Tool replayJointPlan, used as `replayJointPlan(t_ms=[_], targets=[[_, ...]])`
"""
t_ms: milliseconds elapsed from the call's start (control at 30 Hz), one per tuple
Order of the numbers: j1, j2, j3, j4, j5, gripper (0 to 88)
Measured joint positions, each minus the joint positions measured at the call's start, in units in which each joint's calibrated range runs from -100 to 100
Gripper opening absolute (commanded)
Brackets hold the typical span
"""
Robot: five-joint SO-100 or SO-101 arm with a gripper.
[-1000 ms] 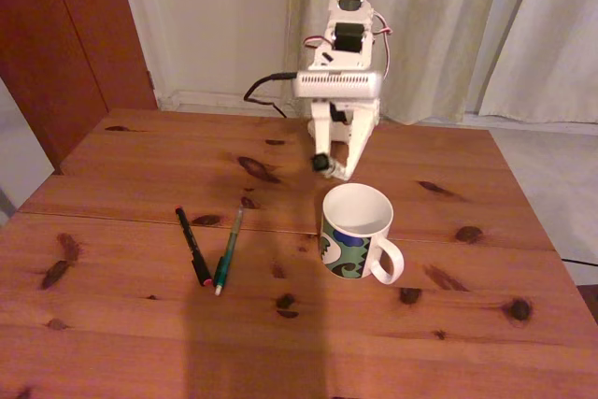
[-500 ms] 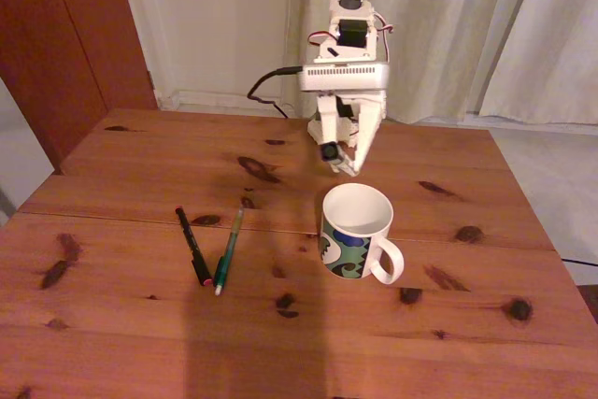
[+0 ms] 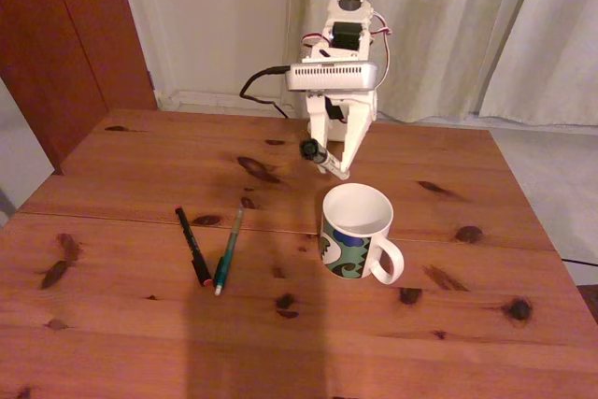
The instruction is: Clean up the desk and place the pens and markers into the cup
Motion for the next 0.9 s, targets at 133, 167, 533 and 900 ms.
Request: replayJointPlan(t_ms=[133, 167, 533, 900], targets=[[-0.1, 1.4, 0.0, -3.7, 0.0, 0.7], [-0.2, 1.8, 0.0, -4.7, 0.0, 0.7], [-0.2, 8.6, 0.0, -11.6, 0.0, 0.7], [-0.3, 10.1, 1.4, -11.9, 0.0, 0.7]])
